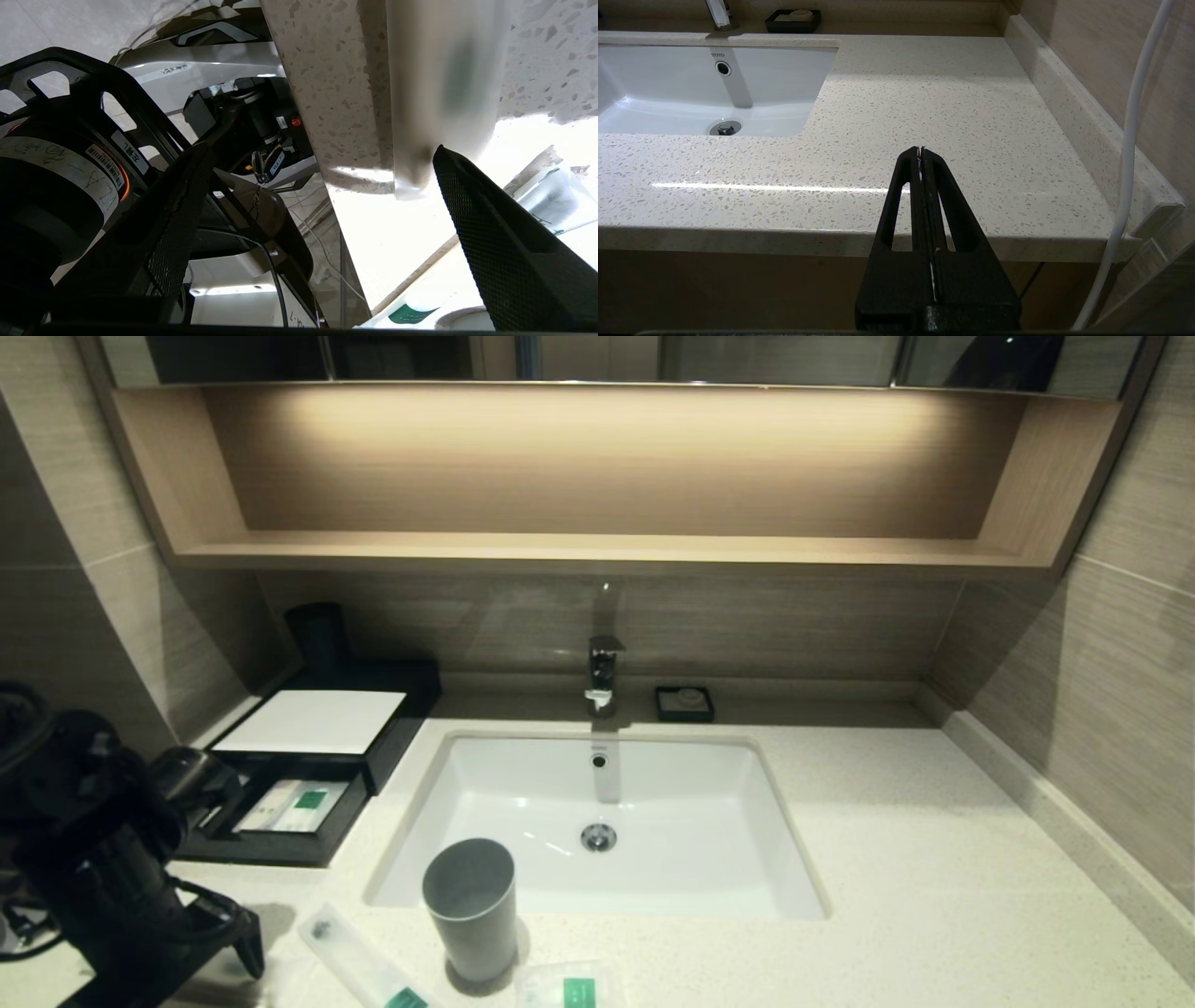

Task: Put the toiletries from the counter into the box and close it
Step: Pick up the bathroom toiletry

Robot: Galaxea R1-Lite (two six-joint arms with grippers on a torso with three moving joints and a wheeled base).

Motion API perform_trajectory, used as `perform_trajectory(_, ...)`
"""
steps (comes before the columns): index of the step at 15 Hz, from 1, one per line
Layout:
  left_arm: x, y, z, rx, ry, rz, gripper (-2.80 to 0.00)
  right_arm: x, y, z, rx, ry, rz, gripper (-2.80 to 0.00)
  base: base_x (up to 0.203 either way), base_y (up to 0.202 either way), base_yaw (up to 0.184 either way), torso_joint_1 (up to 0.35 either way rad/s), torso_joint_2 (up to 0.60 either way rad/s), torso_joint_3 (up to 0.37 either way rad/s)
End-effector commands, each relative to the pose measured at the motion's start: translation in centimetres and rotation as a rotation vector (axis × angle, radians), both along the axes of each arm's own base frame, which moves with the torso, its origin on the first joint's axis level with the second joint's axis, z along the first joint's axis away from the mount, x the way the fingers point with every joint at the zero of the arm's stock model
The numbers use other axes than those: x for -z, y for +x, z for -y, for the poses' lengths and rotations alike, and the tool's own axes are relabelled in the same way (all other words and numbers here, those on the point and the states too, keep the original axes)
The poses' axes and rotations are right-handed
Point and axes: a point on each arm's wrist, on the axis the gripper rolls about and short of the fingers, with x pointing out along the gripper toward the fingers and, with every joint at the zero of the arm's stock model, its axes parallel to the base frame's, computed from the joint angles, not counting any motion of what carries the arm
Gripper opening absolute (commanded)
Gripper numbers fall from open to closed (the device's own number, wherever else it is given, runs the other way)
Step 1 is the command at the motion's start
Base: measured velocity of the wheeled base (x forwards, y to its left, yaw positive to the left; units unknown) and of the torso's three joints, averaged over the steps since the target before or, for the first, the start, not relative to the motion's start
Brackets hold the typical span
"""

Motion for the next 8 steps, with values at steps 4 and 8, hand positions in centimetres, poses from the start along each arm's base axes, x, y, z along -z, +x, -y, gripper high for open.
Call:
perform_trajectory(4,-0.75,-0.04,0.03,-0.007,0.000,0.030,0.00,0.04,0.02,0.00,0.000,-0.001,-0.002,-2.80,0.000,0.000,0.000,0.000,0.00,0.000)
perform_trajectory(8,-0.45,-0.02,0.03,-0.006,-0.001,0.015,0.00,0.04,0.02,0.00,0.000,-0.001,-0.002,-2.80,0.000,0.000,0.000,0.000,0.00,0.000)
